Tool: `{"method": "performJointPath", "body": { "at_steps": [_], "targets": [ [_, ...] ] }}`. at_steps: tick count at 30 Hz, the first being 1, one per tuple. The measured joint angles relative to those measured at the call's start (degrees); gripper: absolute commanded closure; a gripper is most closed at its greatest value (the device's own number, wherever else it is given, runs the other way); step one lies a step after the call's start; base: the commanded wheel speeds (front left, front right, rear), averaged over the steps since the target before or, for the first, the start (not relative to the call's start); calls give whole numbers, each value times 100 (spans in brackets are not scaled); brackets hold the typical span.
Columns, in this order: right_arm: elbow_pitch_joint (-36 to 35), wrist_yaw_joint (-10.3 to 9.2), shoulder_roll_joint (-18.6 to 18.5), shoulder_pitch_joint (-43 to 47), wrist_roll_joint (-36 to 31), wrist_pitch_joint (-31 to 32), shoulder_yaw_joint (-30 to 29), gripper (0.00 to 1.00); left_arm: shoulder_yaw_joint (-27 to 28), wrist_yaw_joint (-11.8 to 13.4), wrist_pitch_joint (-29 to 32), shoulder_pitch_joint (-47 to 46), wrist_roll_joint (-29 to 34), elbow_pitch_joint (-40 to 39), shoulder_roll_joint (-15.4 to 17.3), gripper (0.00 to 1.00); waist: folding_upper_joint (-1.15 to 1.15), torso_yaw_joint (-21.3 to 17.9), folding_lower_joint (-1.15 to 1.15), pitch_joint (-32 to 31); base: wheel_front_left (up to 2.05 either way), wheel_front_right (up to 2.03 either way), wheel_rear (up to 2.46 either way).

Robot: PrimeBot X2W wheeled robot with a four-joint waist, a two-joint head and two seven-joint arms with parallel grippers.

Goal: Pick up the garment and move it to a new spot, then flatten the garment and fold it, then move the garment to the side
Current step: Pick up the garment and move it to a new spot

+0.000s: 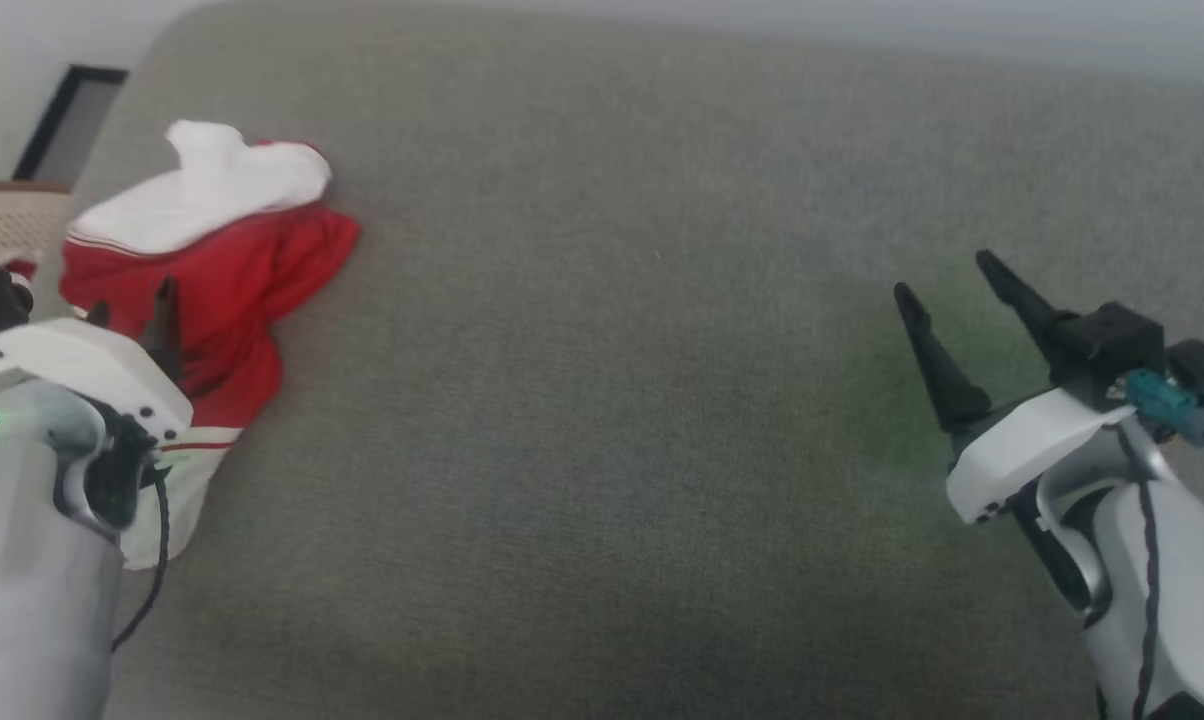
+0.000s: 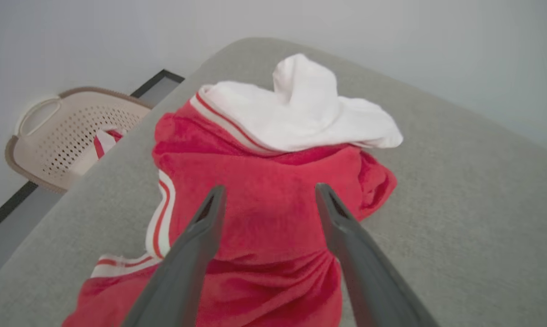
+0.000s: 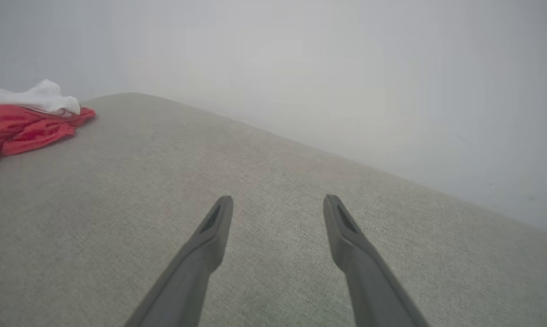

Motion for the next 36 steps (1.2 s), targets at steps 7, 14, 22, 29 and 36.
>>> {"method": "performJointPath", "body": {
  "at_steps": [7, 14, 22, 29, 36],
  "targets": [
    [-394, -1, -144, -36, -62, 235, -73, 0, -41, 154, 777, -808, -125, 1393, -86, 0, 0, -105, 0, 451, 0, 0, 0],
    [-681, -1, -223, -38, -83, 413, -109, 0, -29, 233, 1403, -1367, -307, 2250, -120, 0, 0, -126, 0, 670, 0, 0, 0],
    [-764, 0, -231, -38, -101, 503, -112, 0, -33, 77, 1459, -1524, -367, 2538, -53, 100, 0, -133, 0, 692, 0, 0, 0],
    [-653, -1, -151, -21, -94, 435, -175, 0, -70, -156, 877, -1589, -325, 2611, 220, 100, 0, -129, 0, 471, 0, 0, 0],
    [-456, 0, -1, 64, -89, 235, -244, 0, -242, -370, 175, -1896, -131, 2391, 542, 100, 0, -124, 0, 138, 0, 0, 0]
  ]
}}
